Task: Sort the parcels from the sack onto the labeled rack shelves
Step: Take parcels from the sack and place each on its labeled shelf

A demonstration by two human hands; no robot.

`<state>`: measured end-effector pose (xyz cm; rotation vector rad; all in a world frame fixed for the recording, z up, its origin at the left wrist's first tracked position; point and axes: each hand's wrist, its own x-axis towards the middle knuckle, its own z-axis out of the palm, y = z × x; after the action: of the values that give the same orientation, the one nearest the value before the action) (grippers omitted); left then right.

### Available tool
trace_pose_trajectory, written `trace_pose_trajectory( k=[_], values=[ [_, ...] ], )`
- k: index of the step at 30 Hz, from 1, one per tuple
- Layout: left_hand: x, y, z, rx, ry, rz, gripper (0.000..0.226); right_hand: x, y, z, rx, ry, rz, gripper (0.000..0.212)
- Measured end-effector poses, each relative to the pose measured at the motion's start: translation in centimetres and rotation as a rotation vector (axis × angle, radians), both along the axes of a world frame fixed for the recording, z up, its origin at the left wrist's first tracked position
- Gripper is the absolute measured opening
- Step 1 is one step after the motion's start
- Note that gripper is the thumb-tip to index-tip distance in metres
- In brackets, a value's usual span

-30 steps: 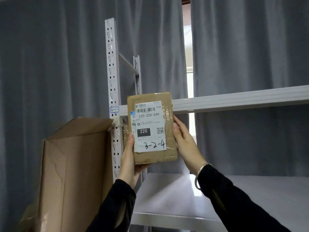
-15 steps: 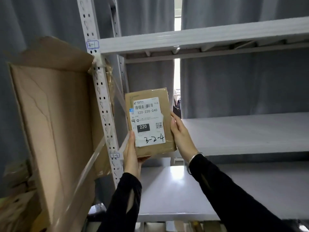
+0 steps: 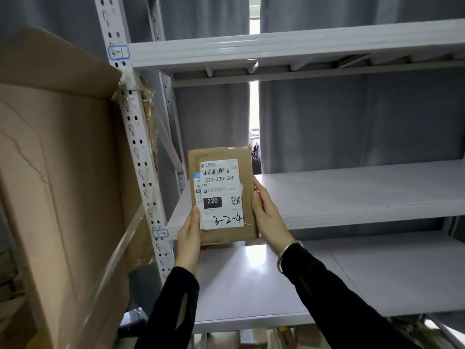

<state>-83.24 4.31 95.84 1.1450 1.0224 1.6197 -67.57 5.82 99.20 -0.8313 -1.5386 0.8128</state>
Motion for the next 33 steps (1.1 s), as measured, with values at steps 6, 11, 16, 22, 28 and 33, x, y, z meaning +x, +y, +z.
trace_pose_trajectory(
  k=[6, 11, 16, 22, 28, 33],
  values=[
    [-2.3, 2.8, 2.7, 0.149, 0.306, 0.034, 0.045, 0.2, 3.3, 0.9, 0.066, -0.014, 0.016, 0.049],
    [-1.8, 5.7, 1.9, 0.164, 0.284, 0.055, 0.045, -0.1, 6.2, -0.1, 0.046, 0.024, -0.014, 0.056],
    [-1.0, 8.4, -0.6, 0.164, 0.206, 0.13, 0.045, -0.5, 8.6, -2.4, -0.012, 0.042, -0.011, 0.062],
    [0.5, 11.0, -4.3, 0.108, 0.123, 0.199, 0.045, 0.1, 10.9, -5.1, -0.065, 0.023, -0.035, 0.063],
    [0.5, 13.8, -4.9, 0.086, 0.122, 0.234, 0.045, 0.5, 13.7, -5.7, -0.079, 0.013, -0.065, 0.056],
    [0.5, 16.1, -4.6, 0.055, 0.222, 0.272, 0.043, 0.6, 15.8, -5.6, -0.091, 0.029, -0.075, 0.051]
  ],
)
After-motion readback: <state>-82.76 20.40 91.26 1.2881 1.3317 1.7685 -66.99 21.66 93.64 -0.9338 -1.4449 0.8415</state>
